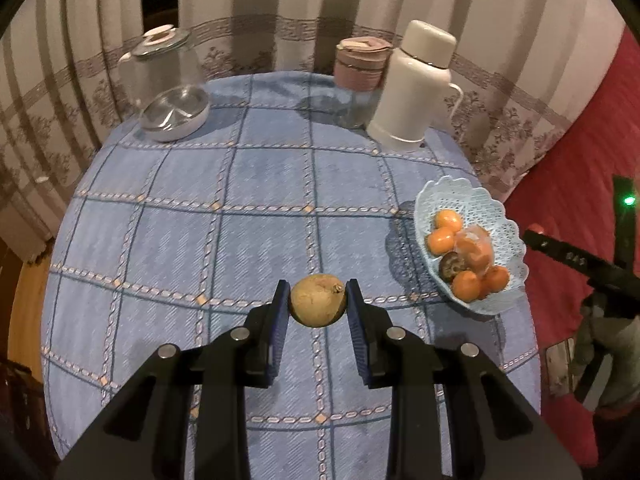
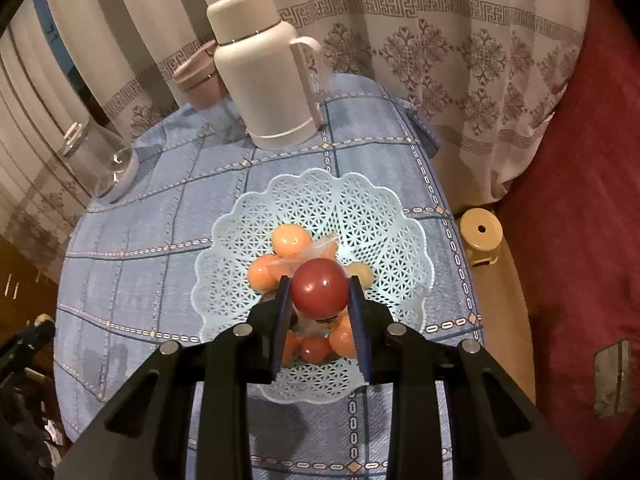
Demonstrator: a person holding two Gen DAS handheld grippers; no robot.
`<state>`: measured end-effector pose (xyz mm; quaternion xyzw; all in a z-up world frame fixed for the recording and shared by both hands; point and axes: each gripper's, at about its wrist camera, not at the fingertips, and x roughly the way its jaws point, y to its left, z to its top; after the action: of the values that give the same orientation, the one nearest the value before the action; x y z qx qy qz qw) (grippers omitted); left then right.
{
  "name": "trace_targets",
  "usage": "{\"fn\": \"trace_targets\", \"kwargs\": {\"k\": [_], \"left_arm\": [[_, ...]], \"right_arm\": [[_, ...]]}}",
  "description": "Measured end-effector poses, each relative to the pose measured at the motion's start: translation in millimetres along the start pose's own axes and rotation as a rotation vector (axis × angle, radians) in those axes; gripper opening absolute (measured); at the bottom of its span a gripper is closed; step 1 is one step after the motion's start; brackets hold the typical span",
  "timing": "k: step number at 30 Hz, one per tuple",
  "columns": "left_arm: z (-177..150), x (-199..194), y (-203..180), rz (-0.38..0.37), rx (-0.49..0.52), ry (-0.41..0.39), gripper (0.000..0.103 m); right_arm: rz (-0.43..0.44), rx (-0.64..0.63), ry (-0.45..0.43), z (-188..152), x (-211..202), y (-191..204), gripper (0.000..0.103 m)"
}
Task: Organize fruits
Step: 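Lower the red fruit into the basket and open the right tool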
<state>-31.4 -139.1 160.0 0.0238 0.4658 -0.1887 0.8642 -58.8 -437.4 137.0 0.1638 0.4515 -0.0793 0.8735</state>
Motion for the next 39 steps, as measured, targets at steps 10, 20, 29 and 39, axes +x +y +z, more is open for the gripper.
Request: {"fn": "trace_targets", "kwargs": {"k": [10,20,29,39], "left_arm": [[10.3,5.6,-23.9,-0.032,0.061,0.000,0.029],[16.0,13.1,-38.3,-0.048,0.092,0.010,0.029],[27.6,22.6,-57.5,-0.068,0.127,0.005,0.029],[40.1,35.7,-81.5,-0.099,0.169,0.006,0.029]], "right_arm": [[-0.062,-0.019,0.028,0.0,26.3,-7.7,0.029],[-0.087,-0.029,0.059,-3.7,45.9,-16.0,0.029],[-0.077,-0.007,0.056,-2.1,48.7,-21.8,0.030],[-0.059,0.000,0.042,-0.9,42.2,-23.4,0.030]]}}
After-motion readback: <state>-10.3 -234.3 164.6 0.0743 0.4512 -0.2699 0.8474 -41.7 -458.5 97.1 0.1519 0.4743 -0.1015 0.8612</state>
